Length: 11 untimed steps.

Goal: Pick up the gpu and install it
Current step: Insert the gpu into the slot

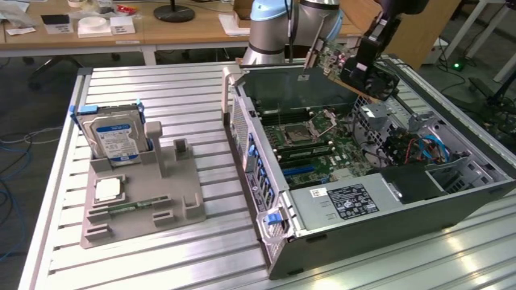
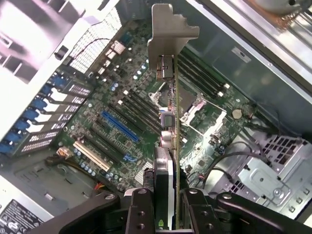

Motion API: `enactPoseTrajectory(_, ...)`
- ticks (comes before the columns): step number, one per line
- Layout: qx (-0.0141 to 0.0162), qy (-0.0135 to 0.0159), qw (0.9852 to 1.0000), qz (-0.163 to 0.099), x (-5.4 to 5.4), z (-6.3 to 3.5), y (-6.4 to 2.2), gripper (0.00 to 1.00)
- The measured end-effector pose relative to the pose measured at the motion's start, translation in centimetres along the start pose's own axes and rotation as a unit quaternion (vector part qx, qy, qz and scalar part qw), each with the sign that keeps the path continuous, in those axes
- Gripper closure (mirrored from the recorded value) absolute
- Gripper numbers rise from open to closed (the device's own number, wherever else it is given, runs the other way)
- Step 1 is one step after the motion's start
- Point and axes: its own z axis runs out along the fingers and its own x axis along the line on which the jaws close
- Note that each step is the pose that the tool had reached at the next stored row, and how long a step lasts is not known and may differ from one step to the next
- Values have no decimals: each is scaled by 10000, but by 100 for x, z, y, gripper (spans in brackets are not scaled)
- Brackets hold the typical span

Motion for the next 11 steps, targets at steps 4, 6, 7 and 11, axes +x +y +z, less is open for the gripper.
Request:
enactPoseTrajectory(4, 0, 14, 9996, -264, 0, 1, 0, 72)
enactPoseTrajectory(6, 0, 20, 9993, -386, 0, 1, 0, 72)
enactPoseTrajectory(7, 1, 23, 9990, -445, 0, 1, 0, 72)
enactPoseTrajectory(11, 2, 34, 9977, -680, 0, 2, 0, 72)
